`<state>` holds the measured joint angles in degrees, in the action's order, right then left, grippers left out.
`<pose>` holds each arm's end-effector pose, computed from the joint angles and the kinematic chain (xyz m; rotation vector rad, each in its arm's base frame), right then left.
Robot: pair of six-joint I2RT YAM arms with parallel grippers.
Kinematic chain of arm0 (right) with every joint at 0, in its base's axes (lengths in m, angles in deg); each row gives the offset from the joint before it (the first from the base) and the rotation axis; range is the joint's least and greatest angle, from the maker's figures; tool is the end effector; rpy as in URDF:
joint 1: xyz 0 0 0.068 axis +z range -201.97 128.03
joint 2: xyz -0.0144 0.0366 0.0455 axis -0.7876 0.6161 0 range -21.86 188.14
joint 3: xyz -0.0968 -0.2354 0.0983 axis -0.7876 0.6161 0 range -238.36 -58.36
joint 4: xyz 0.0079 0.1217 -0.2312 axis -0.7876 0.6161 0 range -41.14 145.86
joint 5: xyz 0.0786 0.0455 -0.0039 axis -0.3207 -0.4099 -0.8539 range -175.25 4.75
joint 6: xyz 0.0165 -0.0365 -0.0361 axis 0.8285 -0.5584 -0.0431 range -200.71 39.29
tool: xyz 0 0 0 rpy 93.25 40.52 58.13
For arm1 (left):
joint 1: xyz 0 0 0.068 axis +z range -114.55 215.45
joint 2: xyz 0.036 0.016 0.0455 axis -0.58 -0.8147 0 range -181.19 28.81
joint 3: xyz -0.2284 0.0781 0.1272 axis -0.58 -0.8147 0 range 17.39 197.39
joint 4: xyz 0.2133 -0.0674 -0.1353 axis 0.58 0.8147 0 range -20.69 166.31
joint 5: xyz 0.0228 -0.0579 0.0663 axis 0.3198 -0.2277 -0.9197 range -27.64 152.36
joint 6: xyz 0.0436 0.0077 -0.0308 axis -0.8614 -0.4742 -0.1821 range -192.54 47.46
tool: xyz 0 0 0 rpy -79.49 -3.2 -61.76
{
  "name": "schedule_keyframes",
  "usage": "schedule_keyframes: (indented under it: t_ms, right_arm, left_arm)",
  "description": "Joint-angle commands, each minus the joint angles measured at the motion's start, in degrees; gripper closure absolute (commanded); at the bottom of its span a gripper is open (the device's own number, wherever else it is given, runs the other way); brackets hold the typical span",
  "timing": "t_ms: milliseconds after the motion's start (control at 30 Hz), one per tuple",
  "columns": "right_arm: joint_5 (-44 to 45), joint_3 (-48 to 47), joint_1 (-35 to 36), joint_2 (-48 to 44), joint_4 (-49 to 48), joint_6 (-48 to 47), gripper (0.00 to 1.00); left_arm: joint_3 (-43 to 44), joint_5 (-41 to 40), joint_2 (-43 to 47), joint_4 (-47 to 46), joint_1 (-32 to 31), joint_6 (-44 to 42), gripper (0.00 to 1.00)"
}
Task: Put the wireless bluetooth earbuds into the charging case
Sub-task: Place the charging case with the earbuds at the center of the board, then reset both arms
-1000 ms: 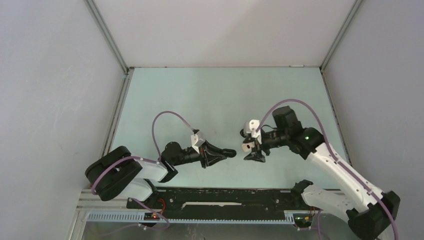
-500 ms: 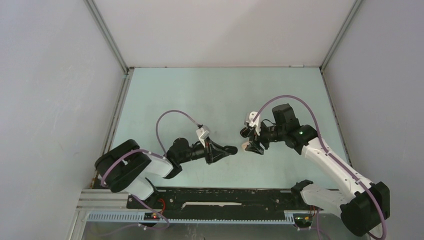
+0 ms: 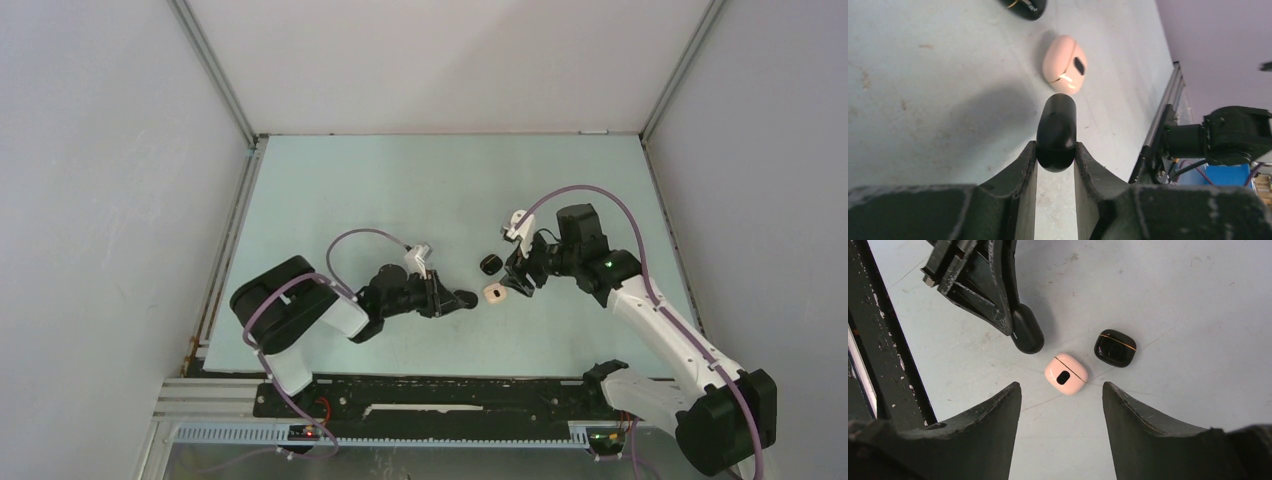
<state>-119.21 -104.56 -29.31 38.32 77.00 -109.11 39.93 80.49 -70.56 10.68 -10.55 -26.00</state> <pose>0.1932 0.1022 0.2722 -1.2228 1.8654 0.6248 0.1863 -0.2089 0.1154 0.2343 2.1159 -1.3396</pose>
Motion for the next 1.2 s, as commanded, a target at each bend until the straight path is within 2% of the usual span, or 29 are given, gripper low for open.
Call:
schedule_keyframes:
  t_ms: [0, 67, 100, 133, 167, 300, 433, 500, 567, 733, 767, 800, 833, 867, 1000, 1167]
  right_arm:
    - [0.8, 0.1, -0.2, -1.2, -1.9, 0.7, 0.37]
    - [0.9, 0.1, -0.2, -1.2, -1.8, 0.6, 0.37]
    - [1.1, 0.1, -0.3, -1.1, -1.8, 0.6, 0.36]
    - [1.2, 0.1, -0.3, -1.1, -1.7, 0.5, 0.36]
    - [1.3, 0.1, -0.3, -1.0, -1.7, 0.5, 0.36]
    - [3.9, 0.1, -0.3, -0.5, -1.9, 0.4, 0.35]
    - [7.2, 0.1, -0.3, -0.4, -3.3, 1.6, 0.33]
    - [9.0, 0.1, -0.4, -0.4, -4.2, 2.6, 0.30]
    - [12.5, 0.2, -0.3, -0.5, -6.3, 5.2, 0.24]
    - [18.1, 0.4, -3.1, -1.2, -10.1, 9.7, 0.18]
    - [18.5, 0.5, -3.9, -1.5, -10.6, 10.7, 0.13]
    - [18.8, 0.5, -4.5, -1.8, -11.0, 11.6, 0.12]
    - [20.1, 0.5, -5.1, -1.9, -11.7, 12.7, 0.03]
    - [22.6, 0.7, -5.4, -2.2, -12.7, 14.2, 0.01]
    - [28.5, 0.8, -6.3, -3.0, -15.5, 17.9, 0.00]
    - [32.6, 0.8, -6.3, -4.5, -17.2, 21.1, 0.00]
  left_arm:
    - [3.3, -3.9, 0.8, 11.6, 0.2, -0.6, 0.75]
    - [4.4, -5.5, 2.3, 17.6, 0.2, -3.1, 0.69]
    - [5.4, -6.3, 3.3, 21.9, 0.2, -4.8, 0.47]
    - [6.5, -7.4, 4.4, 26.1, 0.2, -6.5, 0.13]
    - [7.7, -8.7, 5.8, 31.0, 0.3, -8.5, 0.02]
    - [13.5, -17.3, 14.4, 53.2, 0.2, -16.3, 0.00]
    - [17.2, -29.2, 22.7, 66.2, 0.3, -22.9, 0.00]
    - [17.9, -34.5, 25.7, 68.3, 0.3, -23.6, 0.00]
    - [17.2, -37.4, 28.6, 66.7, 0.3, -23.3, 0.00]
    - [17.2, -44.5, 37.4, 64.8, 0.2, -21.9, 0.00]
    - [17.9, -45.3, 38.9, 65.5, 0.2, -22.4, 0.00]
    - [19.1, -46.1, 40.4, 66.3, 0.3, -23.0, 0.00]
    - [20.2, -47.1, 41.5, 67.4, 0.2, -23.6, 0.00]
    - [21.7, -48.4, 42.1, 69.1, 0.2, -23.5, 0.00]
    - [30.5, -51.5, 40.5, 79.1, 0.3, -24.6, 0.00]
    - [43.7, -58.5, 33.5, 91.5, 0.3, -33.3, 0.00]
